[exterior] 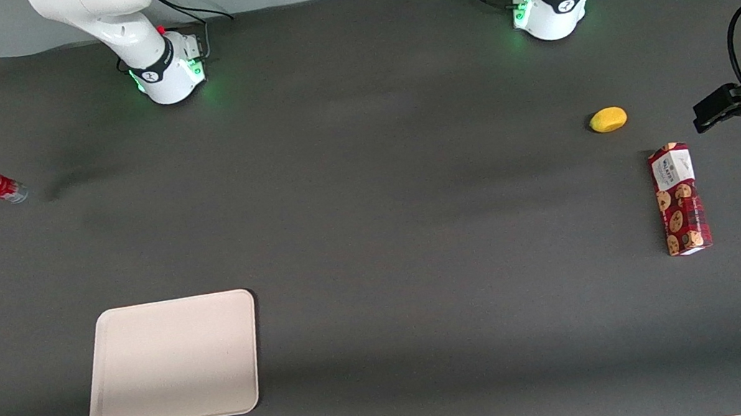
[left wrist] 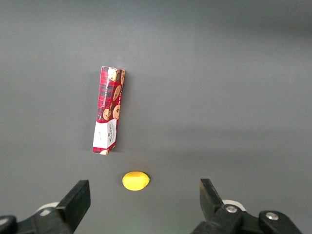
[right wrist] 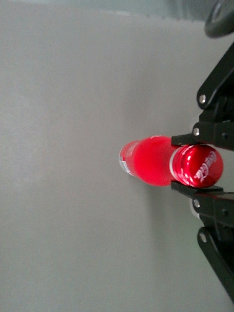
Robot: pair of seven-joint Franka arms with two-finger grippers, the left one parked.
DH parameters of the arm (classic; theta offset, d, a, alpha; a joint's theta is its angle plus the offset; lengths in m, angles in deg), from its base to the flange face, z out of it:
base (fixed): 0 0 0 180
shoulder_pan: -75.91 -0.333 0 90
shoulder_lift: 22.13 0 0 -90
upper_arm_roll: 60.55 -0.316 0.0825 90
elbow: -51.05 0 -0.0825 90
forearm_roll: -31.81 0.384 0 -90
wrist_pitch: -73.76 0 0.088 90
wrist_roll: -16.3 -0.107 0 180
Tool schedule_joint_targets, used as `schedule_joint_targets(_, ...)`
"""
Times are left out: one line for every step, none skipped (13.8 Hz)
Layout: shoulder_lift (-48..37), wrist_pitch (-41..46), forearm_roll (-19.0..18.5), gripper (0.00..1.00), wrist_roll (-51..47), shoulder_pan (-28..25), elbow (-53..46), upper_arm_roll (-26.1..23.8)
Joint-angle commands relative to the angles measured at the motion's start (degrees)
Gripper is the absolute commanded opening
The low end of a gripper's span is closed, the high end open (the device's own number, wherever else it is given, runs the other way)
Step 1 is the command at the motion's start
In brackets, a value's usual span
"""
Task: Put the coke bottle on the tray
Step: 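Lift the bottle with the right gripper and swing it toward the white tray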
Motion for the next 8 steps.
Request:
schedule_joint_targets(0.31,9.04,3.75,0.00,-2.87,-1.23,-10.34,-4.48)
schedule_joint_targets(2.41,11.07,6.21,0.00,-2.96,-1.06,-14.56,-7.02)
schedule_joint_targets(4.52,13.18,7.46,0.00,-2.96,-0.62,-18.60,-9.14)
schedule_joint_targets(6.89,15.29,8.25,0.00,-3.48,-0.44,-22.91,-10.73)
schedule_joint_targets(9.44,17.05,9.39,0.00,-3.83,-0.18,-27.04,-12.05)
schedule_joint_targets(12.25,18.46,11.40,0.00,-3.93,0.17,-31.17,-13.37)
schedule_joint_targets(15.15,19.60,13.25,0.00,-3.93,0.52,-35.21,-14.51)
schedule_joint_targets(18.22,20.57,14.84,0.00,-3.93,1.05,-39.52,-15.48)
